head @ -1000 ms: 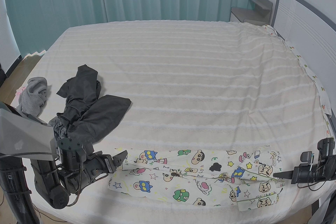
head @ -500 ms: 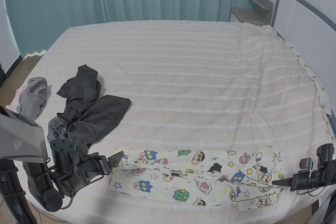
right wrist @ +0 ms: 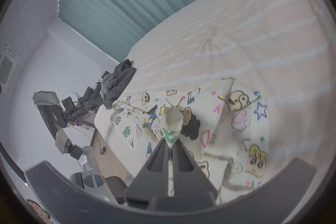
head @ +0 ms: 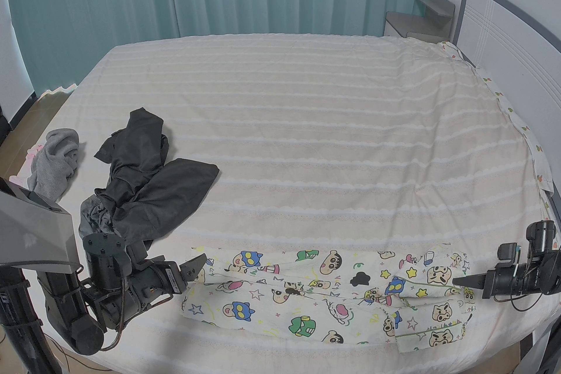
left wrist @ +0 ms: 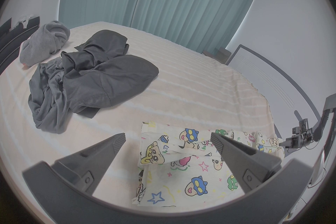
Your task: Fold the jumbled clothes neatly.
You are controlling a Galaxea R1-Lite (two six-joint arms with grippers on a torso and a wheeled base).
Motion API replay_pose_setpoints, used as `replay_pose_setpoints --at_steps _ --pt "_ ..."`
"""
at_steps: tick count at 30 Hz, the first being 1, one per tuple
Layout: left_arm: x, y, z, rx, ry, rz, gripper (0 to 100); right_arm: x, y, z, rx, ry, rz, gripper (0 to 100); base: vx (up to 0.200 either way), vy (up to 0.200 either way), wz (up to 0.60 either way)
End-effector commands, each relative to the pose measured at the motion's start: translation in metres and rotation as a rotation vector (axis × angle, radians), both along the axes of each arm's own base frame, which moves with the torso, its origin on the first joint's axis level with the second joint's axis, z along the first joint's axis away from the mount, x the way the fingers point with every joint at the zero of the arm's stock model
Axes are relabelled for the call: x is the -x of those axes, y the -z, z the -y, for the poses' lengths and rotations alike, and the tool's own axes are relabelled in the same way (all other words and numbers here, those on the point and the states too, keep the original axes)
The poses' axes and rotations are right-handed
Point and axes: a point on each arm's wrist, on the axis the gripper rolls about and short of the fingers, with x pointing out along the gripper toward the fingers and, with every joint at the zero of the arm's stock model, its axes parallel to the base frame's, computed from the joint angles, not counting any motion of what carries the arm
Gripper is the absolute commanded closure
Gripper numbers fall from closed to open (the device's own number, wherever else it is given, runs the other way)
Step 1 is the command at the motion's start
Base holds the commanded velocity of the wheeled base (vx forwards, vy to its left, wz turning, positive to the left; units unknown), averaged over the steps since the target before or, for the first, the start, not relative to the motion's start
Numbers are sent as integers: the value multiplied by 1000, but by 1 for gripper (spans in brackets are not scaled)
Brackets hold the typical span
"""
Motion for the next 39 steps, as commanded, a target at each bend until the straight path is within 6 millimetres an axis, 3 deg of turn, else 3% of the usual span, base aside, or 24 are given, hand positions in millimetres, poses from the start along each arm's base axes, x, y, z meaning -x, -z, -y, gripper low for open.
replay_pose_setpoints --at_steps 1,13,21,22,27,35,39 --pt "1 0 0 0 0 -1 0 -24 3 -2 16 -32 22 100 0 0 0" --pt "1 2 0 -4 2 -11 0 -87 19 8 125 18 42 100 0 0 0" --pt "0 3 1 -4 3 -11 0 -101 13 12 120 22 16 100 0 0 0" --pt "0 3 1 -4 5 -11 0 -103 13 12 121 22 20 0 0 0 0" --pt "1 3 2 -3 9 -11 0 -110 5 16 108 48 46 0 0 0 0" --pt "2 0 2 12 0 -6 0 -104 -20 34 84 140 95 0 0 0 0" --pt "4 -1 6 95 -16 -33 0 -94 -36 27 41 163 105 0 0 0 0"
